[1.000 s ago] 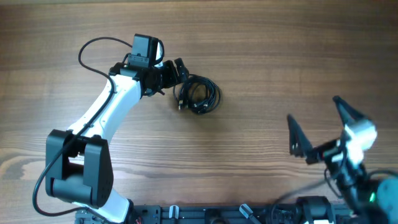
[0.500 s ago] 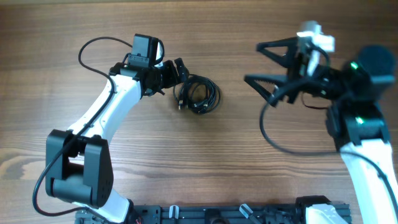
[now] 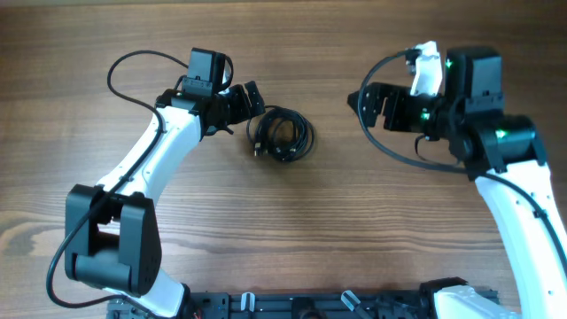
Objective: Untangle cables
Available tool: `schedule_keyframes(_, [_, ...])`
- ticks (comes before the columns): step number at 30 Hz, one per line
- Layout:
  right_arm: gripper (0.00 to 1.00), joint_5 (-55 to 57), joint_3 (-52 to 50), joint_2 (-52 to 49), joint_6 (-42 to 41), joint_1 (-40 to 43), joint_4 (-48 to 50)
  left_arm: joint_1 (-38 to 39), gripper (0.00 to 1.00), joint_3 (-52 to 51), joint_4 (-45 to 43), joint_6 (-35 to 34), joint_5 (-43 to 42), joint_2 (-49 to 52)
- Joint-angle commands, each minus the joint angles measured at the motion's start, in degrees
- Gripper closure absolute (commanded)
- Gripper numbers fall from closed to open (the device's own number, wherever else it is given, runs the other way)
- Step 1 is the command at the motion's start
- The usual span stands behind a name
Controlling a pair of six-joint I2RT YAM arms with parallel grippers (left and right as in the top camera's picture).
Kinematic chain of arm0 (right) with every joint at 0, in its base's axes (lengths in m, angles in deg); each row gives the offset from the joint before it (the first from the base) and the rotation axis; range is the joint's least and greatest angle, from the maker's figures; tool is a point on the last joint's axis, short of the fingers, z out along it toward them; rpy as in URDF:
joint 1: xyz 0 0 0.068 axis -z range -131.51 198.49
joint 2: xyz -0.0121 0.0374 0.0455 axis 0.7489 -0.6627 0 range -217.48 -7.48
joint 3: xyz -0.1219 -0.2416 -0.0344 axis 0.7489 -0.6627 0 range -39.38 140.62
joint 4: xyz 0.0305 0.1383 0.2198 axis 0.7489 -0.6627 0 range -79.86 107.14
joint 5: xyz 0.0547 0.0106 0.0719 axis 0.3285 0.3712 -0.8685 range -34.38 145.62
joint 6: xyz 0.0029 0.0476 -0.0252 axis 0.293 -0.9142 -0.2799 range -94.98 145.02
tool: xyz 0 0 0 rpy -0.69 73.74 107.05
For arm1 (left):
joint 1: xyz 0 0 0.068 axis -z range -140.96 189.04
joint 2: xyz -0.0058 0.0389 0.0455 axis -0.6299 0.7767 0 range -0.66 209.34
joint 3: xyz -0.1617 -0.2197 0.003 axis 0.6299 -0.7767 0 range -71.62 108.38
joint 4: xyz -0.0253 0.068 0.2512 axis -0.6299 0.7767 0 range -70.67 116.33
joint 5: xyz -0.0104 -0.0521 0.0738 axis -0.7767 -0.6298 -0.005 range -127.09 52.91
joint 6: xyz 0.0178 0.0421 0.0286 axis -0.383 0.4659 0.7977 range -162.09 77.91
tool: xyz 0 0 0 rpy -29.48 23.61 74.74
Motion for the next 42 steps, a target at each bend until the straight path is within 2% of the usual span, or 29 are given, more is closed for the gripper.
schedule_keyframes(1, [0.00, -2.54, 1.60, -1.27, -7.52, -0.11, 3.28, 1.36, 0.00, -0.63, 0.48, 0.92, -2.99, -0.17])
schedule_keyframes(3, [0.00, -3.39, 1.60, -1.57, -15.39, -0.13, 5.46, 2.73, 0.00, -1.18, 0.55, 0.94, 2.73, 0.17])
schedule_keyframes(6, [0.04, -3.50, 1.60, -2.69, -17.14, -0.26, 6.29, 3.45, 0.00, -1.20, 0.48, 0.87, 9.27, 0.96])
schedule_keyframes(11, [0.05, -3.69, 1.60, -5.64, -16.74, -2.67, 5.20, 3.67, 0.00, -1.25, -0.59, 0.87, 8.28, 4.22])
schedule_keyframes(14, [0.05, -4.28, 1.60, -6.95, -17.05, -4.79, 5.25, 3.67, 0.02, -1.25, -0.31, 0.90, 4.26, 5.86])
schedule_keyframes(16, [0.05, -4.24, 1.60, -7.76, -16.96, -6.21, 5.31, 3.89, 0.11, -1.25, -0.55, 0.90, 3.76, 5.90])
schedule_keyframes(22, [0.05, -4.31, 1.60, -9.11, -17.05, -7.28, 5.42, 5.49, 0.14, -1.25, 0.74, 0.92, 3.76, 6.40])
schedule_keyframes(24, [0.06, -4.28, 1.60, -9.14, -17.00, -7.28, 5.46, 6.34, 0.20, -1.25, 0.52, 0.92, 3.78, 6.45])
schedule_keyframes(26, [0.10, -4.28, 1.60, -9.14, -17.00, -7.28, 5.46, 7.15, 0.22, -1.25, 0.52, 0.94, 4.26, 6.56])
schedule_keyframes(30, [0.11, -4.31, 1.60, -9.14, -17.03, -7.28, 5.44, 7.93, 0.22, -1.25, 0.07, 0.90, 12.66, 7.30])
schedule_keyframes(34, [0.11, -4.90, 1.60, -9.14, -17.14, -7.28, 5.44, 7.72, 0.22, -1.25, -0.79, 0.92, 13.03, 8.70])
schedule_keyframes(35, [0.11, -4.90, 1.60, -9.14, -17.16, -7.28, 5.44, 7.72, 0.19, -1.25, -0.72, 0.90, 12.98, 8.81])
schedule_keyframes(36, [0.11, -4.90, 1.60, -9.14, -17.16, -7.28, 5.44, 7.72, 0.10, -1.25, -0.55, 0.90, 12.98, 8.81])
schedule_keyframes(38, [0.11, -4.90, 1.60, -9.14, -17.16, -7.28, 5.44, 7.72, 0.00, -1.25, -0.55, 0.87, 12.96, 8.81])
schedule_keyframes(42, [0.10, -4.61, 1.60, -9.18, -17.09, -7.28, 5.46, 7.72, 0.01, -1.25, -0.59, 0.87, 13.00, 8.81])
